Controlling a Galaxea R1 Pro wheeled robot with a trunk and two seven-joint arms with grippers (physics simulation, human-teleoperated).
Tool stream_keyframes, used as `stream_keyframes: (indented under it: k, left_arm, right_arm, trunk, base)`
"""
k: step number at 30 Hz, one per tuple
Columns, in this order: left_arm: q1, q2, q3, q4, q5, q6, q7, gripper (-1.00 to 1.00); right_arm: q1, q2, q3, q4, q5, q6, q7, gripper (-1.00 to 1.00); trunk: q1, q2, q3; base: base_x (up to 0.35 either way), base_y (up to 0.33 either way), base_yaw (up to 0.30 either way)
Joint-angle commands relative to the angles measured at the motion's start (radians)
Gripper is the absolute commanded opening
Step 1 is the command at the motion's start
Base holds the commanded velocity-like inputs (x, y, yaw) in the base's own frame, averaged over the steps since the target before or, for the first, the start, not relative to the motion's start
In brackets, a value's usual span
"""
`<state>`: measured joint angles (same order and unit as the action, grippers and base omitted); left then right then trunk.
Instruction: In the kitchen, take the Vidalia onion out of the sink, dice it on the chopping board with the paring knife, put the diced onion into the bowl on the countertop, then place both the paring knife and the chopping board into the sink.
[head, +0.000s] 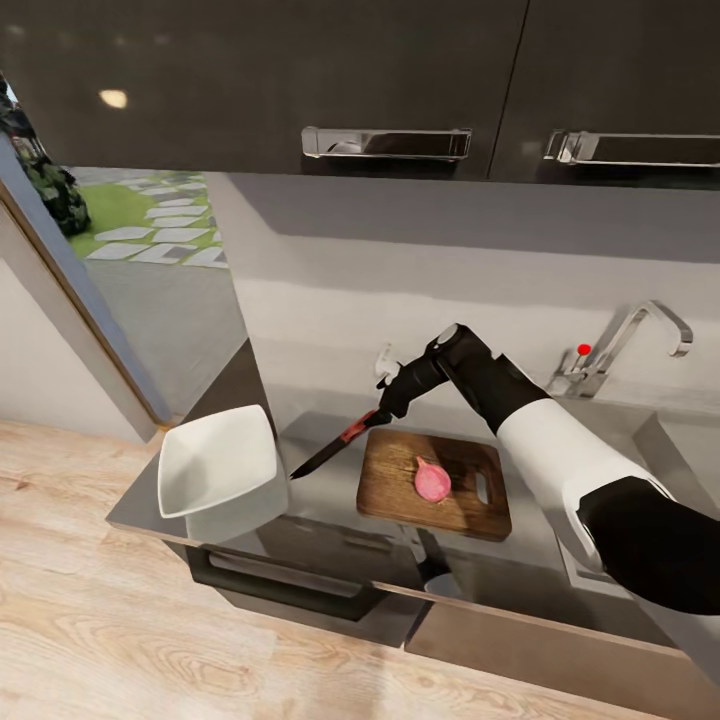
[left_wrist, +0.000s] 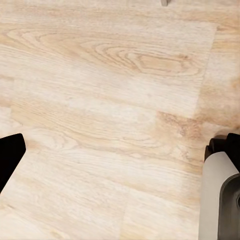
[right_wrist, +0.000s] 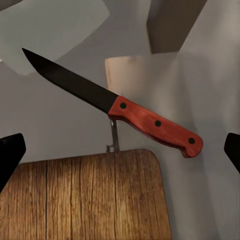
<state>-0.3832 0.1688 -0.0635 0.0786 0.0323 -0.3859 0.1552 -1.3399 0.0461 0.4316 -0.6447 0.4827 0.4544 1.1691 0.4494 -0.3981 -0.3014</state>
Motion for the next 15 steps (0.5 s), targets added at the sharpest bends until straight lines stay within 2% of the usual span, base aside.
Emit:
stream_keyframes:
  k: [1,7,15]
  left_arm:
    - [-0.002,0.0,-0.007,0.004,0.003,-0.007,0.003,1.0]
    - [-0.002,0.0,-0.007,0.004,0.003,-0.007,0.003,1.0]
    - [-0.002,0.0,-0.007,0.004,0.003,-0.007,0.003,1.0]
  right_arm:
    - [-0.001,0.001,0.006,-0.001,0.004,0.009,0.004,1.0]
    - [-0.001,0.001,0.029,-0.001,0.002,0.009,0.001,1.0]
    - [0.001,0.001,0.033,-0.001,0.002,0.009,-0.001,1.0]
  trunk:
    - [0.001,-0.002,-0.002]
    - [0.001,-0.002,-0.002]
    - [0.001,-0.002,-0.002]
  base:
    - [0.044,0.007,0.0]
    - [0.143,0.098,0.0]
    - [0.175,0.139,0.0]
